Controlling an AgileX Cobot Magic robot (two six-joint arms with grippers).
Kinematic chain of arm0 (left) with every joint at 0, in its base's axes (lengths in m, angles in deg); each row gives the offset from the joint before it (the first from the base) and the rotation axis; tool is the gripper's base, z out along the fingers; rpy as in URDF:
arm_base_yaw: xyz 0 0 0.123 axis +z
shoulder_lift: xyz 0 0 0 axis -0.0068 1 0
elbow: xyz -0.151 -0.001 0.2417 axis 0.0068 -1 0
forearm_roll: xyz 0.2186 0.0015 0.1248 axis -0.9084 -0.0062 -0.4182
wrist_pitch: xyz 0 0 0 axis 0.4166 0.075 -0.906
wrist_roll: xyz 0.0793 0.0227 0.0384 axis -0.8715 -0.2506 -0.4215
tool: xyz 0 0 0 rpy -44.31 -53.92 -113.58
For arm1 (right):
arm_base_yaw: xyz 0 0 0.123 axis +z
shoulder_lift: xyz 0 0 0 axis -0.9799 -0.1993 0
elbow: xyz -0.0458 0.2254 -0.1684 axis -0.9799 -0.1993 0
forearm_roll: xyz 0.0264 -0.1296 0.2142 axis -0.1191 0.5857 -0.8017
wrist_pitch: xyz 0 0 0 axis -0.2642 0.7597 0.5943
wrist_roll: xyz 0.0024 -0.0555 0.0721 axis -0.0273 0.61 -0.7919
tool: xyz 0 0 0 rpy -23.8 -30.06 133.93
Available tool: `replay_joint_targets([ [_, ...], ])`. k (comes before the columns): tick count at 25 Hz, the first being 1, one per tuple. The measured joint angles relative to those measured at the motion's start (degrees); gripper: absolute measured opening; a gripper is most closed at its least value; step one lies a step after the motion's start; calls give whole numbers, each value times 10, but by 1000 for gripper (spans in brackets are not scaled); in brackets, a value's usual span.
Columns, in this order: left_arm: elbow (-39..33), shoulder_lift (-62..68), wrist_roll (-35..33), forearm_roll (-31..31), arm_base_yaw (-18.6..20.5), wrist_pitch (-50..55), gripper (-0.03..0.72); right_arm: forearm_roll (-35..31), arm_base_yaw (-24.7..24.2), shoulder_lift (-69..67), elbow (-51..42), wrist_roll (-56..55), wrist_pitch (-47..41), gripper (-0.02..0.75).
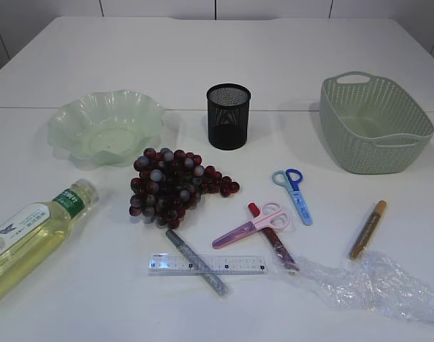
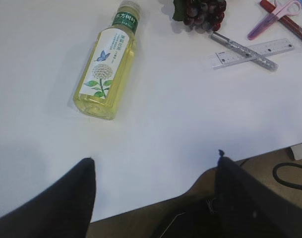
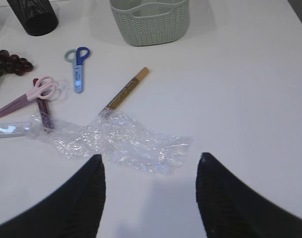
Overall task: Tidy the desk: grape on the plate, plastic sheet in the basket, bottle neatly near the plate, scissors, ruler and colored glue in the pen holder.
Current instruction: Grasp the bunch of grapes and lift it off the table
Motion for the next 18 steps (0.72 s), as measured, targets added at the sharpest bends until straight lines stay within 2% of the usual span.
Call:
replay_joint_targets([
  [6,96,126,-37,24,0,-6,549,-29,0,-5,0,-16,-28,441],
  [12,229,272,-94,97,0,-30,549,-42,0,-62,3,-44,-80,441],
  [18,336,417,-120,103,-1,-25,549,-43,0,-128,43,-76,-84,441],
])
